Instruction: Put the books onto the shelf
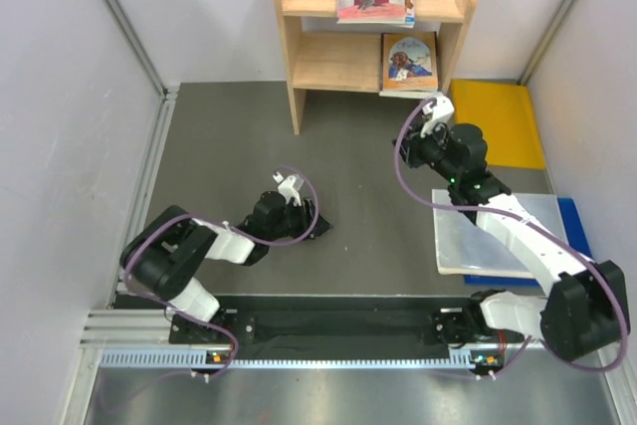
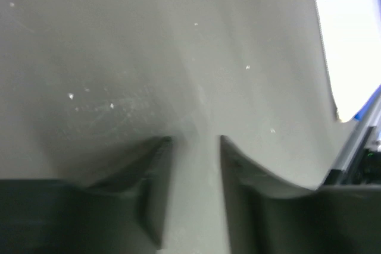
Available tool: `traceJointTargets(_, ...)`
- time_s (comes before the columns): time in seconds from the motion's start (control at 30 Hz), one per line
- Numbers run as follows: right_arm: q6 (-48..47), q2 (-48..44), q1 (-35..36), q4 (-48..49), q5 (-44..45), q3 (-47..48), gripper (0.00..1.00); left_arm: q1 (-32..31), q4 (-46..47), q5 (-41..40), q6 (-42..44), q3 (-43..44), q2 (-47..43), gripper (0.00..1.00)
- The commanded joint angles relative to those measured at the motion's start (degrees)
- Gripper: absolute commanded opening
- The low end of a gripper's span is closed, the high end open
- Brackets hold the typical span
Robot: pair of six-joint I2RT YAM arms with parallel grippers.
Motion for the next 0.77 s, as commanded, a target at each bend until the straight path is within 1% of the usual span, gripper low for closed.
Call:
traceJointTargets(0.0, 10.0, 2.4, -9.9, 3.8, -6.2, -7.8, 0.27, -0.2, -11.0, -4.2, 5.3, 1.7, -7.9, 0.55)
traceJointTargets(0.03, 11.0, 3.4, -11.4, 4.0, -9.3, -8.4, 0.30, -0.3, -14.5, -4.9, 5.9, 2.1, -10.9, 0.61)
traceJointTargets(0.07, 12.6, 4.6, -12.6, 4.0, -10.5, -8.9, 0.38, -0.2, -16.7, -6.6, 6.8, 3.1, -12.4, 0.69)
traceJointTargets(0.13, 13.4, 8.1, -15.1, 3.4, -13.2, -9.6, 0.46, -0.2, -20.5, -8.8, 8.5, 4.4, -16.6, 0.76)
traceJointTargets(0.17, 14.4, 9.1, -15.7, 3.0, -13.7, -9.6, 0.56, -0.1, -24.5, -9.9, 9.1, 5.6, -18.0, 0.81)
traceJointTargets(0.23, 15.0, 12.1, -16.8, 2.9, -16.1, -10.2, 0.66, -0.2, -27.2, -12.5, 11.1, 6.6, -21.6, 0.84)
traceJointTargets(0.27, 15.8, 13.0, -17.0, 2.9, -16.6, -10.3, 0.75, -0.2, -29.7, -13.3, 11.5, 7.5, -22.6, 0.87)
traceJointTargets(0.33, 16.5, 15.2, -17.9, 3.3, -17.9, -10.9, 0.86, -0.2, -32.3, -16.0, 12.8, 8.2, -26.0, 0.91)
traceJointTargets(0.37, 17.2, 15.6, -18.3, 3.6, -18.2, -11.3, 0.99, -0.1, -33.2, -16.5, 13.3, 8.6, -27.1, 0.92)
traceJointTargets(0.4, 17.4, 16.6, -18.8, 4.5, -18.6, -12.0, 1.00, -0.1, -35.1, -18.8, 13.8, 8.8, -28.2, 0.95)
traceJointTargets(0.47, 17.8, 16.8, -19.1, 5.3, -18.7, -12.7, 1.00, -0.2, -36.5, -21.3, 14.0, 8.8, -31.5, 0.98)
traceJointTargets(0.53, 17.6, 16.6, -19.5, 5.8, -18.0, -13.5, 1.00, -0.1, -37.4, -24.0, 14.6, 8.4, -33.9, 0.99)
traceJointTargets(0.6, 16.9, 16.1, -20.0, 5.4, -17.1, -13.8, 1.00, 0.0, -38.2, -24.8, 15.7, 8.3, -35.2, 0.98)
traceJointTargets(0.67, 15.9, 15.6, -20.1, 4.6, -15.5, -13.8, 1.00, 0.2, -38.9, -24.3, 16.5, 8.4, -34.9, 0.99)
traceJointTargets(0.73, 15.2, 14.9, -20.5, 3.6, -13.9, -13.8, 1.00, 0.9, -41.2, -26.2, 15.9, 9.8, -33.0, 0.99)
